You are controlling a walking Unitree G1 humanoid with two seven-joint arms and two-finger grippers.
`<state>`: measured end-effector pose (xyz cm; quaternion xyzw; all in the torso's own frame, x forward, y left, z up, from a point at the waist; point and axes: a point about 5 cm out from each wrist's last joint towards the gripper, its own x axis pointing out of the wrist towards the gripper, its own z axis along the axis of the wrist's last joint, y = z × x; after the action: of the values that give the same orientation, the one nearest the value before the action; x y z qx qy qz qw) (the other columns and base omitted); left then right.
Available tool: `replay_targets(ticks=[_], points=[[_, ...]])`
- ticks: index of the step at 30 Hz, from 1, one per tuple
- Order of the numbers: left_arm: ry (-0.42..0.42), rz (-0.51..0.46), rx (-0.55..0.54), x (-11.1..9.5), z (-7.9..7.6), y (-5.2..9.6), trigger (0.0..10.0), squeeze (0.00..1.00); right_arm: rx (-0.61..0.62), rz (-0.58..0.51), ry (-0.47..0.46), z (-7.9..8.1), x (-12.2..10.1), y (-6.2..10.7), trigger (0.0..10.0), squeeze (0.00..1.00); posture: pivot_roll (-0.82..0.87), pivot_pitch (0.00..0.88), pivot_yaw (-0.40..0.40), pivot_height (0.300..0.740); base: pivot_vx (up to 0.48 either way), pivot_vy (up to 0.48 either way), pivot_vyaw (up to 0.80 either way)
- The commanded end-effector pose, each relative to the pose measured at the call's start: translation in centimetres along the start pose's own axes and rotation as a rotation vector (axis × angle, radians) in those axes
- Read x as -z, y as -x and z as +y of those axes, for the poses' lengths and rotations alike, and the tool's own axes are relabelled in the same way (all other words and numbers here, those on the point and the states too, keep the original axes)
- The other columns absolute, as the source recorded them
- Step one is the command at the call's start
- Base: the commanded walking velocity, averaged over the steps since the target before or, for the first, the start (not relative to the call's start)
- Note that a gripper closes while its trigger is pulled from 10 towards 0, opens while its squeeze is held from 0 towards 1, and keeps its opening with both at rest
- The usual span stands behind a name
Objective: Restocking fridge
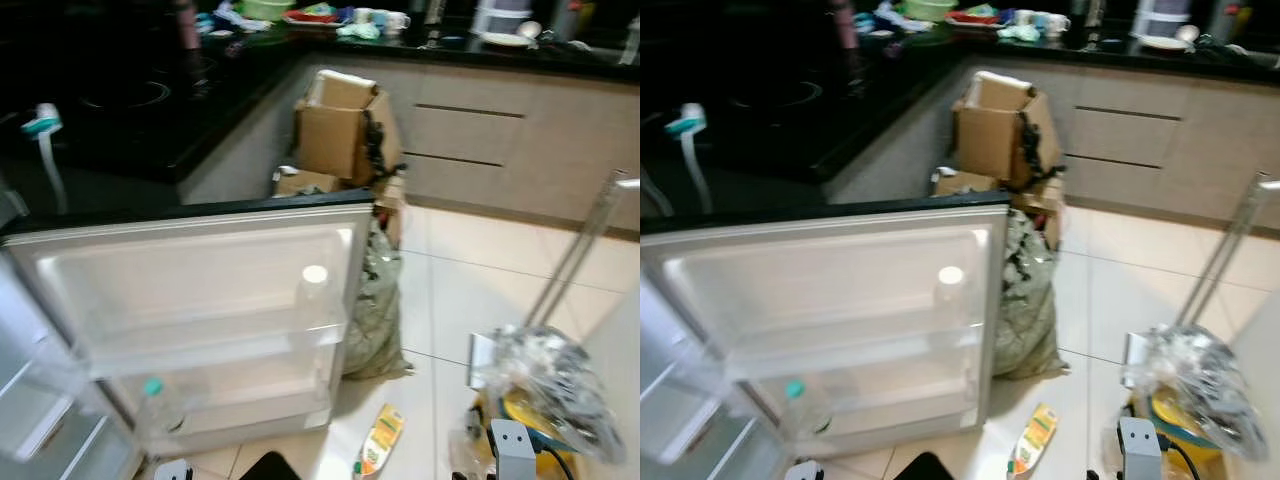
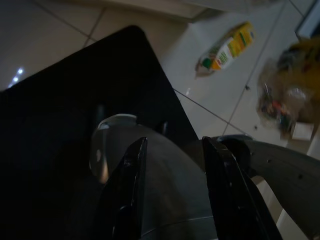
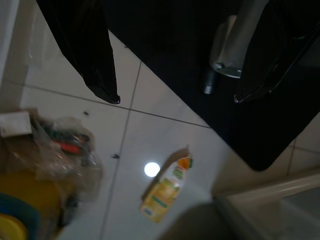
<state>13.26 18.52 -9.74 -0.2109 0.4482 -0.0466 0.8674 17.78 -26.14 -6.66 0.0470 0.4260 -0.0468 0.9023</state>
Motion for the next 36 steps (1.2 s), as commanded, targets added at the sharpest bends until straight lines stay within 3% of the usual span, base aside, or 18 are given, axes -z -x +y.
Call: replay_targets(ticks=[1, 12, 20, 34, 36], points=[[0.008, 0.037, -0.014, 1.0, 0.4, 0.4, 10.0, 0.00, -0.004, 0.011, 0.003, -0.1, 0.6, 0.2, 10.0, 0.00, -0.05, 0.039, -0.034, 0.740, 0.000, 0.000, 0.75], [-0.003, 0.044, 0.008, 1.0, 0.3, 0.4, 10.0, 0.00, -0.009, 0.006, 0.023, -0.1, 0.3, 0.1, 10.0, 0.00, -0.05, 0.036, -0.033, 0.740, 0.000, -0.039, 0.75], [-0.003, 0.055, 0.020, 1.1, 0.1, 0.3, 10.0, 0.00, 0.013, 0.020, 0.034, -0.2, 0.3, 0.1, 10.0, 0.00, -0.05, 0.033, -0.035, 0.740, 0.000, -0.467, 0.00], [0.014, 0.046, -0.012, 1.1, 0.4, 0.4, 10.0, 0.00, 0.064, -0.012, 0.009, -1.1, -0.3, 0.2, 10.0, 0.00, -0.05, 0.038, -0.038, 0.740, 0.000, 0.000, 0.00], [0.014, 0.045, -0.012, 1.1, 0.4, 0.4, 10.0, 0.00, 0.092, -0.111, -0.077, -2.2, -2.5, 0.3, 10.0, 0.00, -0.05, 0.039, -0.036, 0.740, 0.000, 0.000, 0.00]])
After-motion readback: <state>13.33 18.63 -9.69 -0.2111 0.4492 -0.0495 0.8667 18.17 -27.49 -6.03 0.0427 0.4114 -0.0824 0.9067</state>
